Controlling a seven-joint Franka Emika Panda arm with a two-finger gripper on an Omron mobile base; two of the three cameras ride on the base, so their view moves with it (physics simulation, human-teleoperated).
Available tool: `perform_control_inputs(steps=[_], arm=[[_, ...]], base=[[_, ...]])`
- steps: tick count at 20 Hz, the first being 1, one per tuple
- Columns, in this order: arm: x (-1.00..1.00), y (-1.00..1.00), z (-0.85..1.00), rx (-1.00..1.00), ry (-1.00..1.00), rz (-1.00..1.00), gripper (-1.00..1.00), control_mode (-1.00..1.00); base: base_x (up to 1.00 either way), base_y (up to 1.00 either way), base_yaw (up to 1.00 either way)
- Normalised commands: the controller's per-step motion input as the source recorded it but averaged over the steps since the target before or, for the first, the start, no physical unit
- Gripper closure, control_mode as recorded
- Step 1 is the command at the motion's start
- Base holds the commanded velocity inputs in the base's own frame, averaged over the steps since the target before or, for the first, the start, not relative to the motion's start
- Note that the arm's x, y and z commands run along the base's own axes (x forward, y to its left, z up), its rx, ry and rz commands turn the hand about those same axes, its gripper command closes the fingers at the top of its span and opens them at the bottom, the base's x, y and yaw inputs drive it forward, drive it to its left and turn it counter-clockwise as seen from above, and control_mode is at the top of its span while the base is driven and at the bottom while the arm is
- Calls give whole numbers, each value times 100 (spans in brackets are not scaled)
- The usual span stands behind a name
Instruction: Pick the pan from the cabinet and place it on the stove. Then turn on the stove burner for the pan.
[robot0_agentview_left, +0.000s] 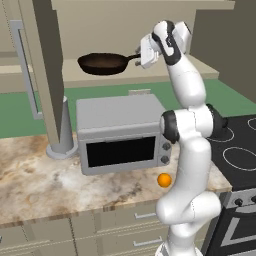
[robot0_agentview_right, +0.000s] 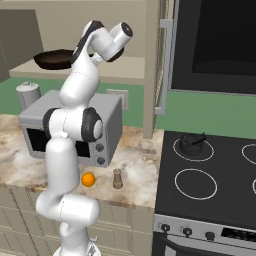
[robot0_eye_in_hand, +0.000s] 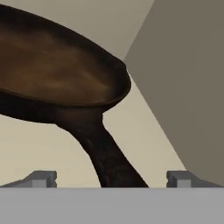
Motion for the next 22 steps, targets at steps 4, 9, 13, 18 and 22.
perform_control_inputs(steps=[4, 9, 13, 18, 22], arm=[[0, 0, 0, -9, 0, 6, -100, -100], [0, 4, -2, -8, 0, 9, -100, -100], [0, 9, -6, -4, 0, 5, -100, -100], [4, 19, -13, -3, 0, 2, 100, -100], [2, 11, -10, -1, 0, 0, 100, -100]], base=[[0, 0, 0], [0, 0, 0], [0, 0, 0], [0, 0, 0], [0, 0, 0]])
